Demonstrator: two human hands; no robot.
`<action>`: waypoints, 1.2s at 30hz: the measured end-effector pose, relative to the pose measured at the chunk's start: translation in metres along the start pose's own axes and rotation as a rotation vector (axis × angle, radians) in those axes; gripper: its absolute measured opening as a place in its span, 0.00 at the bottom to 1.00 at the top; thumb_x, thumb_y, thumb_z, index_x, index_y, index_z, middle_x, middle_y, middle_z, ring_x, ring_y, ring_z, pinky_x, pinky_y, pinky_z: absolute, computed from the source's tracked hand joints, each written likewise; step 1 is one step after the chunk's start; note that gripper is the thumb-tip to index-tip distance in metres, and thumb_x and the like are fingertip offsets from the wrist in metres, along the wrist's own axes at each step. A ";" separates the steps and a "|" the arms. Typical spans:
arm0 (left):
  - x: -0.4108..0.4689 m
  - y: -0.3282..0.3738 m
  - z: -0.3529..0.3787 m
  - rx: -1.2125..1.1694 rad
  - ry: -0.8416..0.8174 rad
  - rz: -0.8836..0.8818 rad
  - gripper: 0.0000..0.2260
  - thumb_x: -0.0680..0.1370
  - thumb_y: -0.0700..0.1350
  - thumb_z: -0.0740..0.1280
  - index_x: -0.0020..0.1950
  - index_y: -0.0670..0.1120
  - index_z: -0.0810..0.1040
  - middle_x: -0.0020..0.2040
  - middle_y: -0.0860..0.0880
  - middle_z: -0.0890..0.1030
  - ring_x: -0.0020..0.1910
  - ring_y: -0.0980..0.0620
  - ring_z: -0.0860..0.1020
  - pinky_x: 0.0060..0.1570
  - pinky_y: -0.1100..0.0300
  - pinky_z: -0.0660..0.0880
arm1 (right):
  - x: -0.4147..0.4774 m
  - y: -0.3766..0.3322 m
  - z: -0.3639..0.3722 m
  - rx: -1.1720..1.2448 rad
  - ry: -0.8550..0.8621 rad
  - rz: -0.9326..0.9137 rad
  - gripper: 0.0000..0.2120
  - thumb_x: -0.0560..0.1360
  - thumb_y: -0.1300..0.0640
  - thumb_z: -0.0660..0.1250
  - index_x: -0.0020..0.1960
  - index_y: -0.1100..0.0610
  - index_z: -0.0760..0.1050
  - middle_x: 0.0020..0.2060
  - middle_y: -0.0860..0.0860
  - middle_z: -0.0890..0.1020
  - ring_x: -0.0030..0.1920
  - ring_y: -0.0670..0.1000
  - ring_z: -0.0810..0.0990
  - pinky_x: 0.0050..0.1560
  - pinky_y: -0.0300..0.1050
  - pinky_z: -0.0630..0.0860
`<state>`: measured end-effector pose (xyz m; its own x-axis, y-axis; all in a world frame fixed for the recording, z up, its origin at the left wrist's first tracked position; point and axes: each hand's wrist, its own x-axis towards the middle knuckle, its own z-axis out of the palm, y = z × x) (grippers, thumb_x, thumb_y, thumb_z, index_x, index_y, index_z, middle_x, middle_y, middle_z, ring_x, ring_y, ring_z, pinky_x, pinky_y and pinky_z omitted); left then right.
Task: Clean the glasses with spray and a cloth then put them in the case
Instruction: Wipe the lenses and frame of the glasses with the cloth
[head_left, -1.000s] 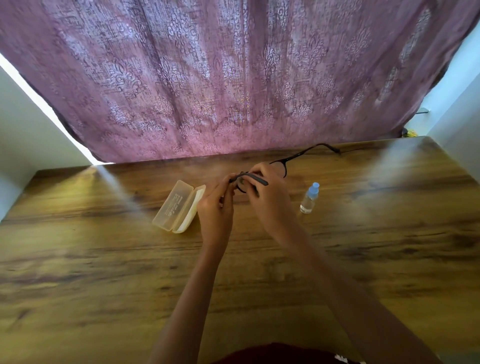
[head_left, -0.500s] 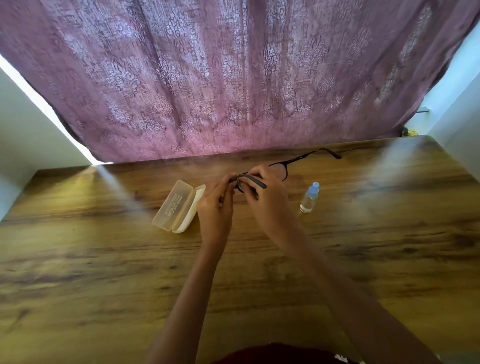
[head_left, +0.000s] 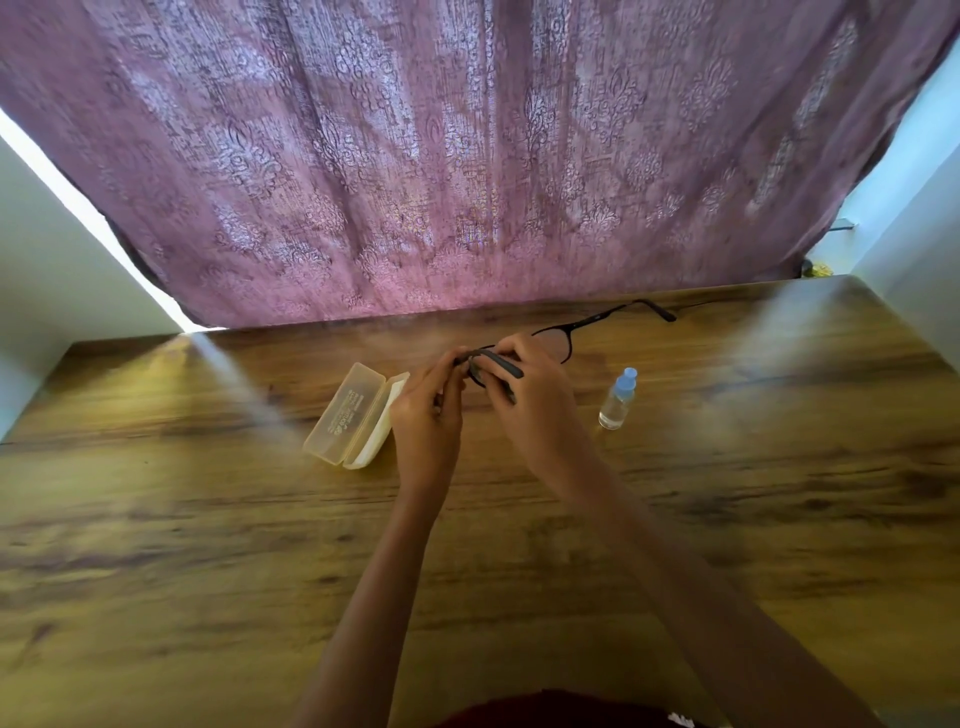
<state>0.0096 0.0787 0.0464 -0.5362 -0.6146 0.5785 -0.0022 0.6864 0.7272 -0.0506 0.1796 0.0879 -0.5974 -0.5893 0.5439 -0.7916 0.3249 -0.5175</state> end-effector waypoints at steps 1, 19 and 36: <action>0.001 0.000 -0.001 0.000 0.005 -0.005 0.10 0.78 0.37 0.66 0.58 0.42 0.80 0.45 0.52 0.81 0.42 0.62 0.76 0.44 0.76 0.70 | -0.001 0.000 0.000 -0.012 -0.004 -0.007 0.07 0.73 0.68 0.70 0.51 0.67 0.80 0.45 0.57 0.79 0.44 0.52 0.78 0.45 0.43 0.77; 0.002 0.000 -0.006 0.045 -0.003 0.015 0.11 0.77 0.39 0.66 0.59 0.46 0.80 0.44 0.57 0.78 0.42 0.59 0.76 0.44 0.77 0.67 | 0.008 0.002 0.003 -0.123 0.026 0.072 0.04 0.69 0.71 0.71 0.43 0.66 0.79 0.41 0.57 0.77 0.44 0.56 0.76 0.39 0.40 0.72; -0.001 -0.003 -0.008 0.078 -0.049 0.020 0.10 0.78 0.37 0.65 0.58 0.42 0.80 0.47 0.48 0.83 0.43 0.54 0.79 0.46 0.73 0.69 | 0.003 -0.002 0.008 -0.097 -0.021 0.130 0.04 0.71 0.70 0.70 0.45 0.67 0.79 0.42 0.58 0.78 0.45 0.56 0.75 0.41 0.40 0.70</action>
<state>0.0167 0.0743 0.0468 -0.5775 -0.5822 0.5723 -0.0561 0.7277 0.6836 -0.0495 0.1710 0.0857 -0.6937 -0.5524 0.4623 -0.7171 0.4689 -0.5157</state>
